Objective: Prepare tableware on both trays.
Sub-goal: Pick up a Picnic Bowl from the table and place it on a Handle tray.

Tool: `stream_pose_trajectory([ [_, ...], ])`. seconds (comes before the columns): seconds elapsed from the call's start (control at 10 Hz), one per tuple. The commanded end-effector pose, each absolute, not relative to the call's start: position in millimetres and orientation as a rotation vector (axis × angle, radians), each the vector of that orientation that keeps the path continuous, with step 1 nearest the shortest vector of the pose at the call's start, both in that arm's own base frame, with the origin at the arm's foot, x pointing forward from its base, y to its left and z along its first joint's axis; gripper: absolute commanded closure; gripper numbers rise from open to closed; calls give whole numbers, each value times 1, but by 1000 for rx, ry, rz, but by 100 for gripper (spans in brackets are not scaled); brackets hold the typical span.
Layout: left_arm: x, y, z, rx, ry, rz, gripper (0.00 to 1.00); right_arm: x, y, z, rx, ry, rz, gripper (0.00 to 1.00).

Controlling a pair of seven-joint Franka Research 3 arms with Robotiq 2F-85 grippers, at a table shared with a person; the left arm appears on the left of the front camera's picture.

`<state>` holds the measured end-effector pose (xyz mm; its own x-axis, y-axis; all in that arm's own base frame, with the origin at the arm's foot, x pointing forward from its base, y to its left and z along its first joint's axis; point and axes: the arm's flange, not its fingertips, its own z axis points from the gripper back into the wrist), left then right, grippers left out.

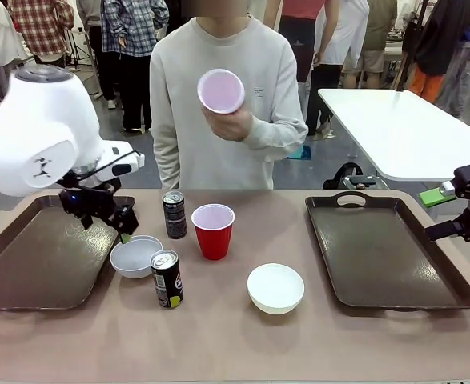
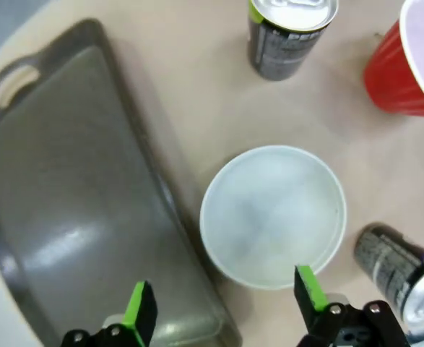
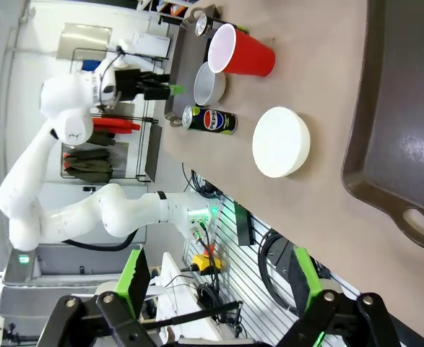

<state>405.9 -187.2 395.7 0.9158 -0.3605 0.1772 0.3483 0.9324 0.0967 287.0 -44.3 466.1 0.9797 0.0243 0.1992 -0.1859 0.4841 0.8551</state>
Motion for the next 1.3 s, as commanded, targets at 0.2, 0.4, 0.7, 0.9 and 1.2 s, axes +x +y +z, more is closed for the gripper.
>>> stream_pose_trajectory([
  [0.2,393,-183,412,99,-233,-371,0,288,-42,467,1085,-165,111,0],
  [0.4,423,-189,390,9,-194,-351,0,288,-42,467,1085,-165,111,0],
  [0.7,451,-196,366,6,-139,-342,0,288,-42,467,1085,-165,111,0],
  [0.9,458,-196,360,22,-126,-332,16,288,-42,467,1085,-165,111,0],
  [1.2,465,-193,353,32,-100,-317,40,288,-42,467,1085,-165,111,0],
])
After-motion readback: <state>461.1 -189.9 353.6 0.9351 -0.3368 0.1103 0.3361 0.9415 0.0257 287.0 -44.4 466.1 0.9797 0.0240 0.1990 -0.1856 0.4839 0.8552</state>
